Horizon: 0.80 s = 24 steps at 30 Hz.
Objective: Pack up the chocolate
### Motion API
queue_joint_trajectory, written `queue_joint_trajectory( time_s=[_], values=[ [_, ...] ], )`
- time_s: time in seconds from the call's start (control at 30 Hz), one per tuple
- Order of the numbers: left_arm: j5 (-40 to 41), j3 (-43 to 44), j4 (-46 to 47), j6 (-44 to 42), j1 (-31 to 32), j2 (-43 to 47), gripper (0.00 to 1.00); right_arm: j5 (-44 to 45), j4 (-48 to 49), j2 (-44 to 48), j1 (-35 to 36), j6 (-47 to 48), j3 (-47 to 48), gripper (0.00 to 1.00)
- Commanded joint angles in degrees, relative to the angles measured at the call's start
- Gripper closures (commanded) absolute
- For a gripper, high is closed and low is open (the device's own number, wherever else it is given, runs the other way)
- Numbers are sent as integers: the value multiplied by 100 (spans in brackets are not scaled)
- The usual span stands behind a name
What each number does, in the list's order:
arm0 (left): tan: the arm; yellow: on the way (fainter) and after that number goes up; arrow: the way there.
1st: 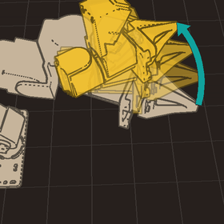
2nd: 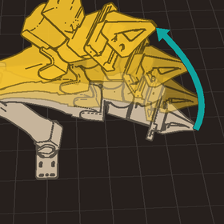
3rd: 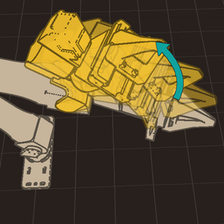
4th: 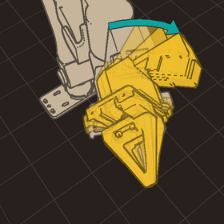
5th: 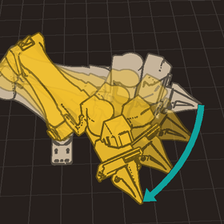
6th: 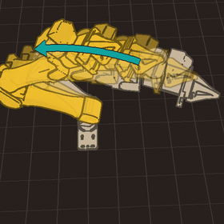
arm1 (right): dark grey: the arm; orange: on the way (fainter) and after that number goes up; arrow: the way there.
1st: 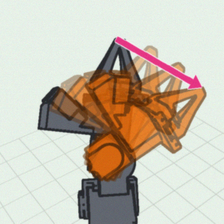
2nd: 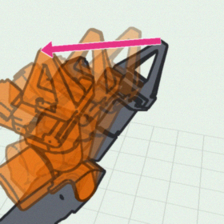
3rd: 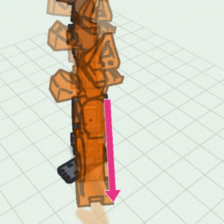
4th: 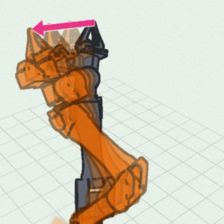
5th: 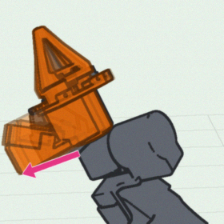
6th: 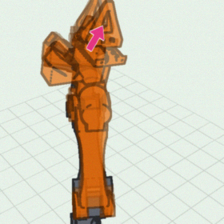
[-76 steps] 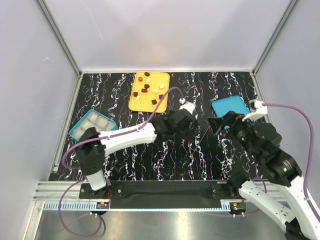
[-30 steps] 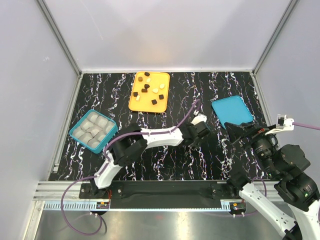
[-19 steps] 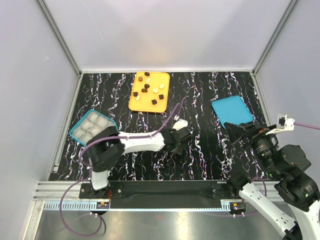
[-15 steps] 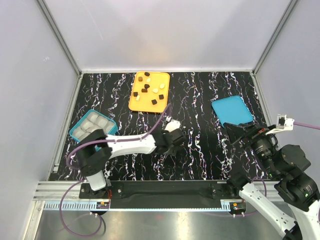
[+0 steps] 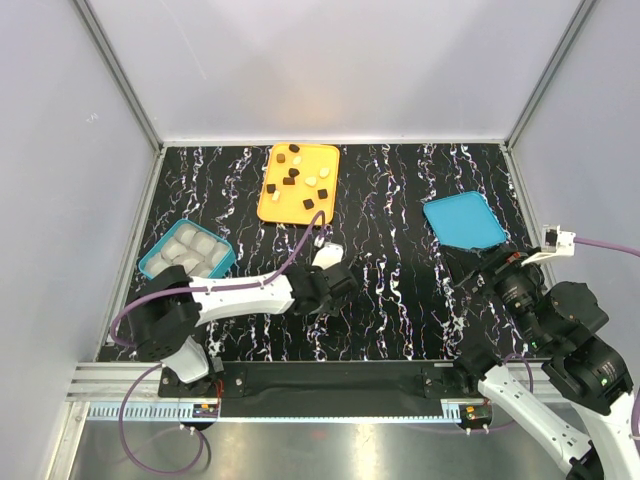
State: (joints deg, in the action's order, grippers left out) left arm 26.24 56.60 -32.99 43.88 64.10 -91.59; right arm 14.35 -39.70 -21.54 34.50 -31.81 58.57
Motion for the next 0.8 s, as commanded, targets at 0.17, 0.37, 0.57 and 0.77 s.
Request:
queue_joint_trajectory(
  time_s=[0.17,0.37,0.57,0.77],
  values=[
    [39,-219,293,191,-125,-140,29,235,129,-87,13,-132,58,0],
    [22,26,101,200,-195,-183,17,261,217,-175,4,-88,32,0],
    [-259,97,258,-81,-380,-219,7,279,253,-193,4,-53,14,0],
    [-743,97,487,-547,-530,-359,1,411,174,-79,13,8,-3,0]
  ],
)
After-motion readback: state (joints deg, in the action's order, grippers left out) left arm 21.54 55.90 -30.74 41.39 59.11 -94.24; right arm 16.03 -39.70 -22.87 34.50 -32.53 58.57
